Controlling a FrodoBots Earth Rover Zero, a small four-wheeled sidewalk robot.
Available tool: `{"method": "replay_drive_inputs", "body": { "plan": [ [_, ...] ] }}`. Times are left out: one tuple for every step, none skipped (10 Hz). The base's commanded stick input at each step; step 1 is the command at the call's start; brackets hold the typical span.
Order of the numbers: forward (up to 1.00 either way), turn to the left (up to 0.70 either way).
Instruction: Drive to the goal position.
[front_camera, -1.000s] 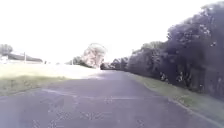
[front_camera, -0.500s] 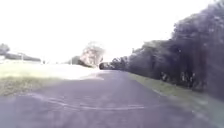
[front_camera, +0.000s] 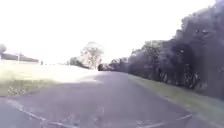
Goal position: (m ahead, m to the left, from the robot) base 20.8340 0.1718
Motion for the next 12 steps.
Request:
{"method": "replay_drive_inputs", "body": {
  "plan": [
    [1.00,0.27],
    [1.00,0.27],
    [1.00,0.27],
    [0.99,0.00],
    [0.32,0.00],
    [0.00,0.00],
    [0.00,0.00],
    [0.00,0.00],
    [0.00,0.00],
    [0.00,0.00],
    [0.00,0.00],
    [0.00,0.00]
  ]
}}
